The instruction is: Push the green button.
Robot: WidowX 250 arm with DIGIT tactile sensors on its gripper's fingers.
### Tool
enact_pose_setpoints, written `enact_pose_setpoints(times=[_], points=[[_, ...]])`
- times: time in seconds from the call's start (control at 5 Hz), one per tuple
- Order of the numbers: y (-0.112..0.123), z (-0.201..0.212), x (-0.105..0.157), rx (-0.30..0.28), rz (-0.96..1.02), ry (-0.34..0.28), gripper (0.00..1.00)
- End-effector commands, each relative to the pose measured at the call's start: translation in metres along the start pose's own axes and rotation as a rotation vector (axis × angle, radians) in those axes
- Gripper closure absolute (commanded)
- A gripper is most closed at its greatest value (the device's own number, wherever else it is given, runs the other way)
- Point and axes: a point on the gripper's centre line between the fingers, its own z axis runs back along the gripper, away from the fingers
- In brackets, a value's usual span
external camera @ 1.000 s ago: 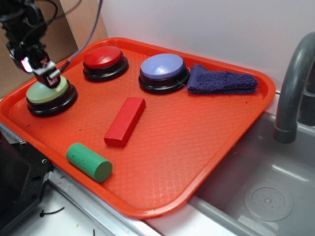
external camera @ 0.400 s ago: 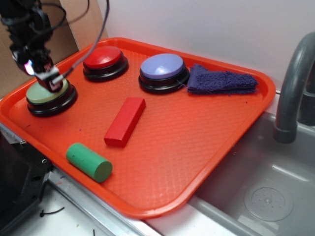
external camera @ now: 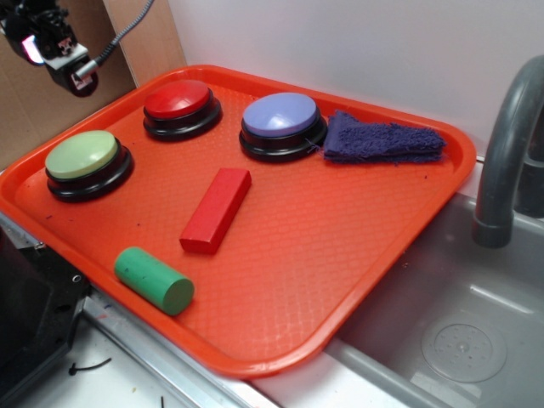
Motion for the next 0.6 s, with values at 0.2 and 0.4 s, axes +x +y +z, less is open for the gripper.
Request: enact_pose_setpoints(times=[0.2, 0.4], points=[[0.006, 0.036, 0.011, 0.005, 0.025, -0.009, 0.00], [0.005, 0.040, 0.012, 0.000, 0.027, 0.004, 0.00]])
